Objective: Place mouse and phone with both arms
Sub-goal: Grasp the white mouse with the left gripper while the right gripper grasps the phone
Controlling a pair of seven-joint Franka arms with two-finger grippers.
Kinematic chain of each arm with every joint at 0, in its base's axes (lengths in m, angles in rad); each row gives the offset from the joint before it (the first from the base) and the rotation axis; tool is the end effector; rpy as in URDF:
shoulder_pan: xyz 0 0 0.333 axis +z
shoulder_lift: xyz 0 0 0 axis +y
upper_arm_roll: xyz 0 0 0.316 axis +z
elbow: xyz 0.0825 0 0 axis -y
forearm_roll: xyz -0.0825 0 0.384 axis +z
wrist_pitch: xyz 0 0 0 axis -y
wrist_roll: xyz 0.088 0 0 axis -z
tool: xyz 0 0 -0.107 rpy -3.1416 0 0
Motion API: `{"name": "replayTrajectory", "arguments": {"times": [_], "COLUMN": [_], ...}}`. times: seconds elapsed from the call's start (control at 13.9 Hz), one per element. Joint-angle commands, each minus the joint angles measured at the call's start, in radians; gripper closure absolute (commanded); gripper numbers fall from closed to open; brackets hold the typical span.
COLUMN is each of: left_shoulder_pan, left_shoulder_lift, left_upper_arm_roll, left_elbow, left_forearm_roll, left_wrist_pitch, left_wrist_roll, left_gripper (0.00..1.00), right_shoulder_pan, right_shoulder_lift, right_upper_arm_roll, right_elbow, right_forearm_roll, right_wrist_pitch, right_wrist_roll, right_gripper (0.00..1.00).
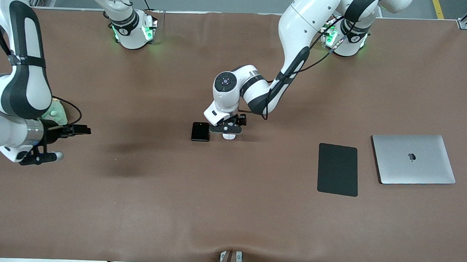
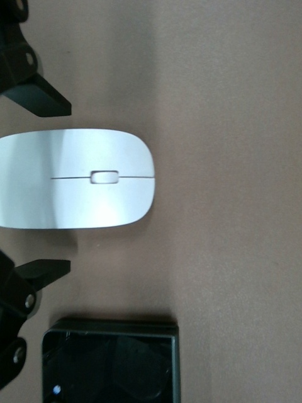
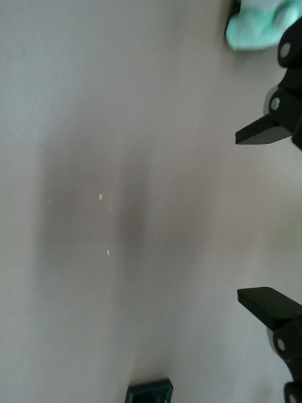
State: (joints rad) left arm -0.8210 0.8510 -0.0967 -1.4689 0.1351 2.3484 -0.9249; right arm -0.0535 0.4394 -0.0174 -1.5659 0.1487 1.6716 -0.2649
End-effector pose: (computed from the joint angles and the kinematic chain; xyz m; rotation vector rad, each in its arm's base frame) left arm 0.4492 -0.5638 0.1758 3.1286 -0.0814 0.0639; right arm 0.6402 -0.0296 0.3681 -2.9089 -0.2251 0.4505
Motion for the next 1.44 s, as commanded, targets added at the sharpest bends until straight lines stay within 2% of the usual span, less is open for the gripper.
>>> {"name": "replayTrajectory", "arguments": {"times": [0.0,0.07,0.14,0.22,0.29,0.36,0.43,0.65,0.86,1.08,1.36], "left_shoulder_pan": [-0.012,-0.012,-0.012,-0.01,-0.01,-0.007,-0.003,0.026,0.066,0.123,0.201], "left_shoulder_lift": [0.025,0.026,0.026,0.025,0.023,0.019,0.01,-0.033,-0.105,-0.187,-0.263], "left_upper_arm_roll": [0.011,0.011,0.009,0.009,0.009,0.009,0.009,0.011,0.009,0.008,0.0], "left_elbow": [0.029,0.029,0.027,0.027,0.025,0.025,0.027,0.027,0.027,0.025,0.024], "left_forearm_roll": [0.034,0.034,0.032,0.031,0.031,0.029,0.026,0.02,0.02,0.02,0.018], "left_wrist_pitch": [0.017,0.017,0.017,0.017,0.017,0.015,0.012,-0.007,-0.073,-0.162,-0.213], "left_wrist_roll": [-0.031,-0.031,-0.031,-0.032,-0.032,-0.034,-0.034,-0.034,-0.031,-0.02,-0.014], "left_gripper": [0.0,0.0,0.12,0.47,0.65,0.77,0.84,0.86,0.87,0.87,0.87], "right_shoulder_pan": [0.033,0.055,0.076,0.098,0.119,0.144,0.164,0.21,0.297,0.394,0.486], "right_shoulder_lift": [0.001,0.001,0.001,0.001,0.001,0.001,0.001,0.002,0.002,0.036,0.111], "right_upper_arm_roll": [-0.003,-0.001,-0.001,-0.001,-0.001,-0.002,-0.003,-0.001,-0.001,-0.003,-0.003], "right_elbow": [-0.023,-0.039,-0.058,-0.086,-0.115,-0.146,-0.17,-0.2,-0.262,-0.272,-0.264], "right_forearm_roll": [0.051,0.052,0.057,0.06,0.066,0.078,0.083,0.104,0.179,0.181,0.184], "right_wrist_pitch": [0.011,0.036,0.068,0.109,0.153,0.19,0.215,0.227,0.344,0.427,0.565], "right_wrist_roll": [0.033,0.059,0.087,0.104,0.119,0.133,0.154,0.206,0.274,0.415,0.515], "right_gripper": [0.0,0.0,0.0,0.0,0.0,0.0,0.0,0.0,0.0,0.0,0.0]}}
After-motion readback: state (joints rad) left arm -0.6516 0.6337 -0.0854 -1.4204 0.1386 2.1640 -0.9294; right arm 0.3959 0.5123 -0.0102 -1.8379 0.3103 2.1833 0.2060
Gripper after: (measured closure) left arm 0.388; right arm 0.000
